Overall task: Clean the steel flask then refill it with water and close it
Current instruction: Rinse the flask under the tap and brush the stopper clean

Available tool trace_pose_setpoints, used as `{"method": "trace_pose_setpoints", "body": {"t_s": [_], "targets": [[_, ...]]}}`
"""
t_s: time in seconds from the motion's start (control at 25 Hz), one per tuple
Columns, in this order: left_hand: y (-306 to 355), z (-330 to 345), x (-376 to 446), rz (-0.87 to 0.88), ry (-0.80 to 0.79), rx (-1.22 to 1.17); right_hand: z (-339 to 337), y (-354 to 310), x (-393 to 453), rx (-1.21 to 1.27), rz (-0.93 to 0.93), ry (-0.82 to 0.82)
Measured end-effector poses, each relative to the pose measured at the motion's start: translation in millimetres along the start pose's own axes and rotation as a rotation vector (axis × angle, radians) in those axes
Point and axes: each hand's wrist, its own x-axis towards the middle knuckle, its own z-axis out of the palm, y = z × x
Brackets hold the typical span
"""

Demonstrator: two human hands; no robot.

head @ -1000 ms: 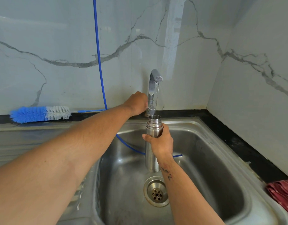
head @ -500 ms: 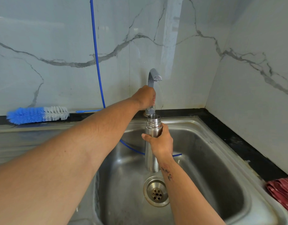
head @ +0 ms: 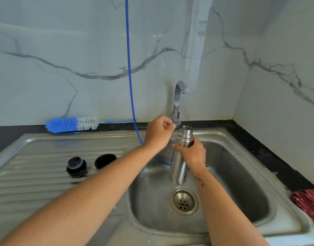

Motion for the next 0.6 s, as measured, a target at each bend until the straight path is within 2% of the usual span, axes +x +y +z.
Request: {"method": "trace_pose_setpoints", "body": {"t_s": [0.08, 0.2, 0.28, 0.4, 0.52, 0.6], "targets": [[-5, -17, -54, -0.007, -0.209, 0.004, -7, -8, -11, -0.061, -0.071, 0.002], [-35, -45, -112, -0.002, -0.502, 0.189, -10, -23, -28, -0.132, -0.242, 0.06], [-54, -59, -124, -0.055, -0.526, 0.248, -3, -26, -34, -0.184, -0.271, 0.024], [-64, -64, -118, -0.079, -0.469, 0.238, 4, -22, -36, -0.272, -0.234, -0.07], [-68, -62, -116, 0.02, -0.513, 0.391, 1, -21, -29, -0.165, -0.255, 0.01], [-71, -66, -116, 0.066, -0.578, 0.448, 0, -19, -28, -0.224, -0.235, -0.026]]}}
